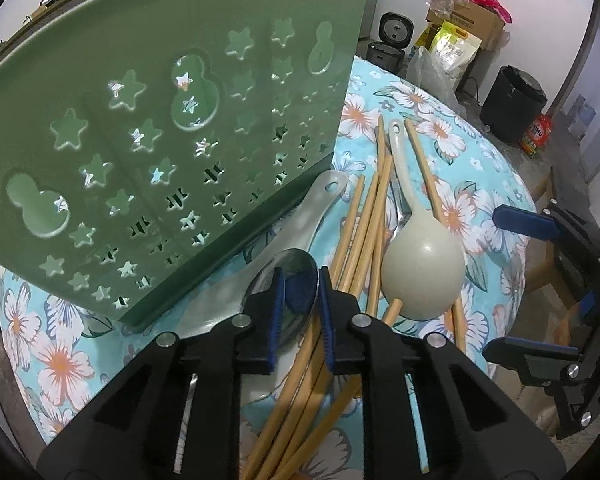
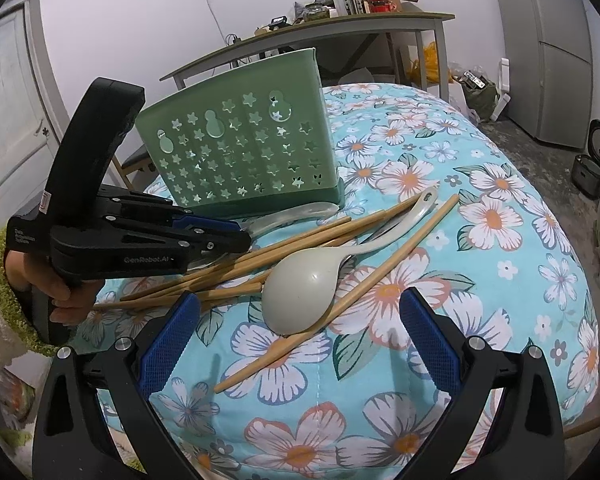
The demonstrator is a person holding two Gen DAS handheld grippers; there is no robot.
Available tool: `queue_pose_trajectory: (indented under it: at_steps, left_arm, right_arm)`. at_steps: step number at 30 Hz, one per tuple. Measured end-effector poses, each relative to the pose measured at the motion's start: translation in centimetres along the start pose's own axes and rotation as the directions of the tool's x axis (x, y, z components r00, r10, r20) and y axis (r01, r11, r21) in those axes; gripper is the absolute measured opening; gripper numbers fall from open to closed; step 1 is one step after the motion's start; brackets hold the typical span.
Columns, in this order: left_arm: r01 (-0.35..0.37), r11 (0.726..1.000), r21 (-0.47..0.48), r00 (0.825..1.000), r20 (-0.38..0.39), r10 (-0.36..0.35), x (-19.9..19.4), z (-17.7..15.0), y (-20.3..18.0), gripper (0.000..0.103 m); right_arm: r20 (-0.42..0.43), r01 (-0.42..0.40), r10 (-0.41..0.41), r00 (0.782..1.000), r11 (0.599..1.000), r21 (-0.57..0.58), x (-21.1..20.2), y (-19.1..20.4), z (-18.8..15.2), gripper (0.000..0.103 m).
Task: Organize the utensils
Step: 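Lower the left tool over the metal spoon beside the caddy, then close the left tool on the metal spoon and lift it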
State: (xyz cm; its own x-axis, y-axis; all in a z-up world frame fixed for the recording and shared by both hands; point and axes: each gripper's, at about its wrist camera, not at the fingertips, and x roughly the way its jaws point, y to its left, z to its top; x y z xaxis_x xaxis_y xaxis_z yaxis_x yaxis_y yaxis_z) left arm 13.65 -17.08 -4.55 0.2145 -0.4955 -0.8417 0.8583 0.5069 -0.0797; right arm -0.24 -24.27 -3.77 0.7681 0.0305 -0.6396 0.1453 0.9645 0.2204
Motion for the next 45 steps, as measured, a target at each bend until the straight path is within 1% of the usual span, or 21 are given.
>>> queue_pose_trajectory:
  at_steps: [8, 12, 17, 22, 24, 26, 31, 32, 35, 36, 40, 42, 45]
  left_arm:
    - [0.015, 0.999, -0.030, 1.000, 0.023, -0.014, -0.9, 0.0, 0.4, 0.009]
    - [0.019, 0.999, -0.037, 0.999, 0.046, -0.017, -1.5, -0.1, 0.6, 0.004]
    - [0.017, 0.999, -0.041, 0.997, 0.071, -0.014, -2.3, -0.3, 0.6, 0.000]
    - [0.012, 0.999, -0.041, 0.995, 0.099, -0.008, -3.2, -0.6, 0.5, 0.000]
    - [0.014, 0.999, -0.037, 0.995, 0.098, -0.010, -3.5, -0.7, 0.6, 0.000]
    - [-0.008, 1.000, -0.021, 0.996, 0.093, 0.010, -3.4, -0.9, 0.3, 0.000]
    - [-0.026, 1.000, -0.001, 0.996, 0.084, 0.026, -3.4, -1.3, -0.3, 0.000]
    - [-0.025, 1.000, 0.007, 0.996, 0.080, 0.024, -3.4, -1.4, -0.5, 0.003]
    - [-0.040, 0.999, 0.030, 0.996, 0.079, 0.037, -3.3, -1.7, -1.2, 0.021]
    - [-0.051, 0.998, 0.040, 0.996, 0.080, 0.047, -3.2, -1.8, -1.5, 0.024]
    - [-0.092, 0.994, 0.067, 0.993, 0.085, 0.086, -2.6, -1.7, -2.3, 0.025]
    - [-0.132, 0.988, 0.076, 0.988, 0.087, 0.125, -2.1, -1.5, -2.5, 0.024]
    - [-0.171, 0.981, 0.093, 0.983, 0.085, 0.164, -1.4, -1.4, -2.9, 0.025]
  right_arm:
    - [0.001, 0.000, 0.000, 1.000, 1.000, 0.000, 0.0, 0.0, 0.0, 0.097]
    - [0.000, 0.000, 0.000, 1.000, 1.000, 0.001, -0.1, 0.0, 0.0, 0.097]
    - [0.005, -0.003, 0.003, 1.000, 1.000, 0.005, -0.1, -0.1, -0.1, 0.097]
    - [0.003, -0.001, 0.001, 1.000, 1.000, 0.001, -0.1, 0.0, -0.1, 0.097]
    - [0.005, -0.001, 0.001, 1.000, 1.000, 0.002, -0.2, 0.0, 0.0, 0.097]
    - [0.007, 0.000, 0.000, 1.000, 1.000, 0.001, -0.2, 0.1, 0.0, 0.097]
    - [0.004, -0.001, 0.001, 1.000, 1.000, -0.001, -0.2, 0.2, -0.1, 0.097]
    - [0.005, -0.001, 0.001, 1.000, 1.000, -0.001, -0.2, 0.2, -0.1, 0.097]
    - [0.005, -0.003, 0.003, 1.000, 1.000, -0.001, -0.1, 0.3, -0.1, 0.097]
    - [0.004, -0.003, 0.003, 1.000, 1.000, -0.001, -0.1, 0.3, -0.1, 0.097]
    - [0.001, -0.006, 0.006, 1.000, 1.000, 0.001, 0.0, 0.3, -0.1, 0.097]
    - [0.001, -0.007, 0.007, 1.000, 1.000, 0.003, 0.0, 0.3, -0.1, 0.097]
    - [0.002, -0.006, 0.006, 1.000, 1.000, 0.003, 0.0, 0.3, -0.1, 0.097]
